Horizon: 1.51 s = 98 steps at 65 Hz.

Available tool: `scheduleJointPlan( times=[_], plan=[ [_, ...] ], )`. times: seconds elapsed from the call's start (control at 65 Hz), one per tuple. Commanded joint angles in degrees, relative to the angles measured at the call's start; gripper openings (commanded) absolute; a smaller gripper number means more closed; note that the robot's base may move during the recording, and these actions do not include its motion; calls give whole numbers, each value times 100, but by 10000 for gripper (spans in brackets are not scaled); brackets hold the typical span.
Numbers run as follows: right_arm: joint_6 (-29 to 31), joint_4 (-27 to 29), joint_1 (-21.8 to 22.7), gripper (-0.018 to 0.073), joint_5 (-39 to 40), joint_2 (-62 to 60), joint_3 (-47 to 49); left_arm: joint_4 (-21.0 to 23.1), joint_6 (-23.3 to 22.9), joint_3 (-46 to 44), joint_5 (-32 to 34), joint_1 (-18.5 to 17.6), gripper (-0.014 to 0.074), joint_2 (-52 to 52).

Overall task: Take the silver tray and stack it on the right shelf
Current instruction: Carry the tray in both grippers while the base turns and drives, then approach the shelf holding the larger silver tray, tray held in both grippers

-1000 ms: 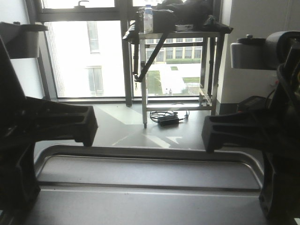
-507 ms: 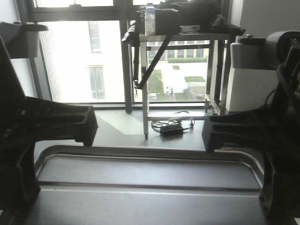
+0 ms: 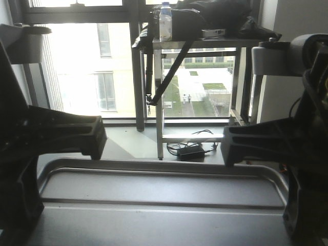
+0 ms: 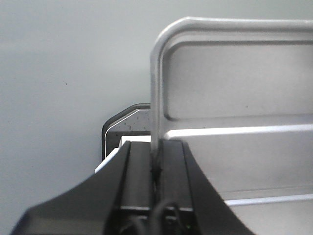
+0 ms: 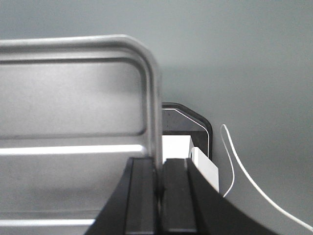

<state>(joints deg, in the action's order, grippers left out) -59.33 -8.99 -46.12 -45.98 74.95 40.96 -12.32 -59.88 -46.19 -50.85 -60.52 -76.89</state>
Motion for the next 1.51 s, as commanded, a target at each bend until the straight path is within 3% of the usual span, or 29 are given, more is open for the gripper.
scheduleJointPlan(
  times=[0.0, 1.492],
  plan=[
    [7, -243, 27, 69, 26, -123, 172, -92, 82, -102, -205, -55, -100, 168],
    [7, -243, 27, 69, 21, -123, 172, -92, 82, -102, -205, -55, -100, 168]
  ],
)
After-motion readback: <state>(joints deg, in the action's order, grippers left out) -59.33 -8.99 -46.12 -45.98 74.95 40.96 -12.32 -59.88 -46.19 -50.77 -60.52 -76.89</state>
